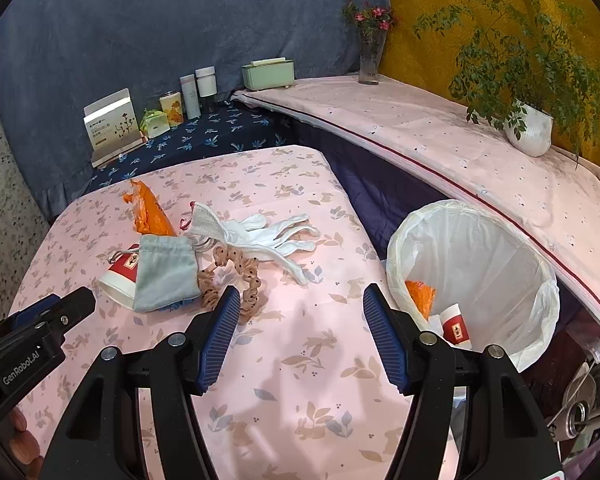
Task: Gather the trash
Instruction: 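Move both tools back toward the cup and scrunchie on the bed, then grasp the red-and-white paper cup with the left tool while the right tool grasps the brown scrunchie, then carry cup and scrunchie over the bin and open both tools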
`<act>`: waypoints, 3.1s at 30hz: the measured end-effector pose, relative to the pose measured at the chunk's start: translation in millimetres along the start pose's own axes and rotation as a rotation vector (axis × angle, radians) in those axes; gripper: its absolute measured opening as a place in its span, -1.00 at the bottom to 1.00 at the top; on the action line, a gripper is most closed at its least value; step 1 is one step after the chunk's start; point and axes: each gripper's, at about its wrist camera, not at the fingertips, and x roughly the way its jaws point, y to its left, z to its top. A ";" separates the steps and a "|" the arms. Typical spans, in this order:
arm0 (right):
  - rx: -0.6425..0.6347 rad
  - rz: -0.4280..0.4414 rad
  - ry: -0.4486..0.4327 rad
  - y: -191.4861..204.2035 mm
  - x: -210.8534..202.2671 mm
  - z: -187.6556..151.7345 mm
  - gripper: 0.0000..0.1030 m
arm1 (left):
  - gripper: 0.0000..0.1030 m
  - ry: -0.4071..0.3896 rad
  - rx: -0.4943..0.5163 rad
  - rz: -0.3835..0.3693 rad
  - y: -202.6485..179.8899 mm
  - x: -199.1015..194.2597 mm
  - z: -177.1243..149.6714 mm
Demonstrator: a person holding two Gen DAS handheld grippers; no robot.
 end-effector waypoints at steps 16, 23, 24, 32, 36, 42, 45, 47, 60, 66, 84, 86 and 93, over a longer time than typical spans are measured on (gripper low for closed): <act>0.024 -0.014 0.043 5.2 35.1 -3.3 0.21 | 0.16 0.039 -0.068 -0.003 35.9 35.0 1.5; 0.046 0.001 0.063 9.1 52.5 -5.2 0.20 | 0.19 0.067 -0.167 -0.019 63.4 53.5 7.5; 0.048 0.003 0.064 10.1 54.9 -4.9 0.20 | 0.19 0.071 -0.174 -0.017 65.6 55.6 7.8; 0.054 0.025 0.085 21.3 74.6 -5.1 0.20 | 0.19 0.114 -0.233 -0.042 80.2 78.3 12.7; 0.064 0.035 0.107 24.3 85.2 -7.4 0.20 | 0.19 0.127 -0.242 -0.089 75.0 82.8 14.1; 0.075 0.053 0.125 27.5 96.2 -9.5 0.15 | 0.01 0.137 -0.232 -0.101 66.3 93.4 18.1; 0.077 0.065 0.134 30.0 101.0 -10.6 0.07 | -0.35 0.146 -0.219 -0.108 63.1 97.9 19.0; 0.080 0.071 0.139 30.6 104.6 -10.8 -0.02 | -0.51 0.147 -0.210 -0.114 61.2 99.5 19.2; 0.093 0.146 0.135 37.0 100.1 -5.4 -0.81 | -0.95 0.074 -0.197 -0.072 72.1 72.3 25.7; 0.107 0.170 0.064 30.7 70.7 8.1 -0.83 | -0.95 0.022 -0.188 -0.068 71.0 46.3 32.2; 0.212 0.110 -0.061 -48.6 9.5 16.2 -0.84 | -0.95 -0.021 -0.031 -0.214 -24.8 3.6 30.7; 0.230 0.093 -0.068 -63.4 5.9 12.8 -0.84 | -0.95 -0.010 -0.008 -0.233 -40.6 4.5 29.1; 0.297 0.025 -0.087 -118.8 -4.8 4.3 -0.84 | -0.95 0.026 0.093 -0.304 -103.7 10.6 20.8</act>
